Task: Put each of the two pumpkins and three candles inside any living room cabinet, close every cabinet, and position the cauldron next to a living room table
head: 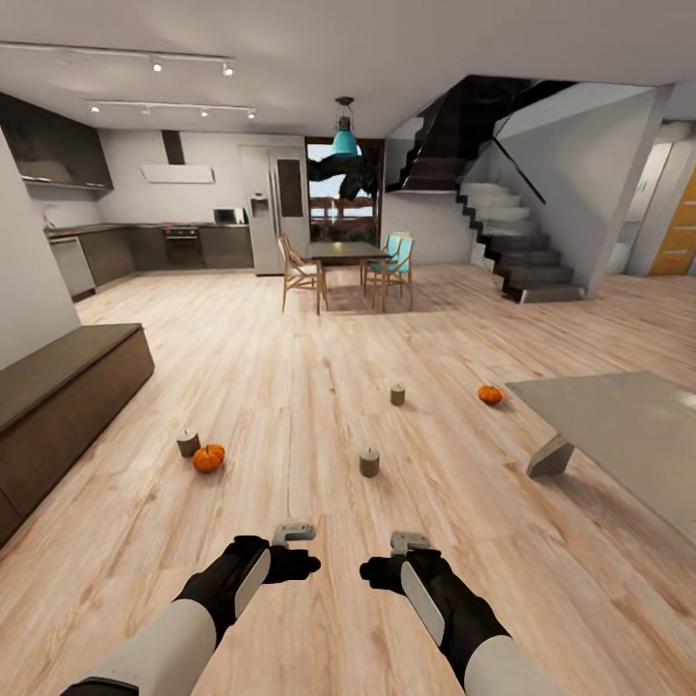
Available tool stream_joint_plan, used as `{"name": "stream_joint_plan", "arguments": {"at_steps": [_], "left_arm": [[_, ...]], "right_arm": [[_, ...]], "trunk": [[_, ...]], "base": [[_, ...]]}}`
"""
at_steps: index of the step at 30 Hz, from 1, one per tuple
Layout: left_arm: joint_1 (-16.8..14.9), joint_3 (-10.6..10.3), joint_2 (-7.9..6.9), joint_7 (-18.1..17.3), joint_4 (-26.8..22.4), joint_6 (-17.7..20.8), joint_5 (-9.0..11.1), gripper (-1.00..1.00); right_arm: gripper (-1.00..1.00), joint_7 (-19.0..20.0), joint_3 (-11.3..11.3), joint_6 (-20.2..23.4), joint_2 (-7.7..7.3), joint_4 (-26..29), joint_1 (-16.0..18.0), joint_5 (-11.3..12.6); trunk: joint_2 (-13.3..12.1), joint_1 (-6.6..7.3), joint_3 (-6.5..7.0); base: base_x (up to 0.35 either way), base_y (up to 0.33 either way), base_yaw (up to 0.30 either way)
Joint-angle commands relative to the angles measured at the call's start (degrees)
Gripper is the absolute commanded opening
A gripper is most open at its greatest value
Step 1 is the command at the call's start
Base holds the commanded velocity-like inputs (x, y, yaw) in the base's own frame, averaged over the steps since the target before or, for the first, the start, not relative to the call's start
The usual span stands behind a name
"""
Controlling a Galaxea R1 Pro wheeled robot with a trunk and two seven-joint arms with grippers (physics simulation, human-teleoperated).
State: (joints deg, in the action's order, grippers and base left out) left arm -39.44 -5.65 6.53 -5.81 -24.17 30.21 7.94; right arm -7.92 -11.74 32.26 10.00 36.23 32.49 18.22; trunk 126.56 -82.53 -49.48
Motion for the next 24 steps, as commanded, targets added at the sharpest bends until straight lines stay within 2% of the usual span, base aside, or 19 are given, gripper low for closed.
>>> {"name": "stream_joint_plan", "arguments": {"at_steps": [1,12,24], "left_arm": [[0.0,-0.3,-0.04,0.2,-0.1,0.3,0.6,1.00],[0.0,-0.3,-0.05,0.2,0.0,0.3,0.6,1.00],[0.0,-0.3,-0.02,0.2,0.0,0.3,0.6,1.00]], "right_arm": [[1.00,-0.5,-0.1,0.2,0.00,0.1,0.0,0.6],[1.00,-0.5,-0.1,0.1,0.00,0.1,0.0,0.6],[1.00,-0.6,-0.4,-0.2,0.00,0.1,0.0,0.6]], "trunk": [[0.0,-0.02,-0.16],[0.0,-0.02,-1.13],[0.0,-0.02,-1.27]], "base": [[0.284,0.000,0.000],[0.202,0.079,0.000],[0.138,0.084,0.001]]}}
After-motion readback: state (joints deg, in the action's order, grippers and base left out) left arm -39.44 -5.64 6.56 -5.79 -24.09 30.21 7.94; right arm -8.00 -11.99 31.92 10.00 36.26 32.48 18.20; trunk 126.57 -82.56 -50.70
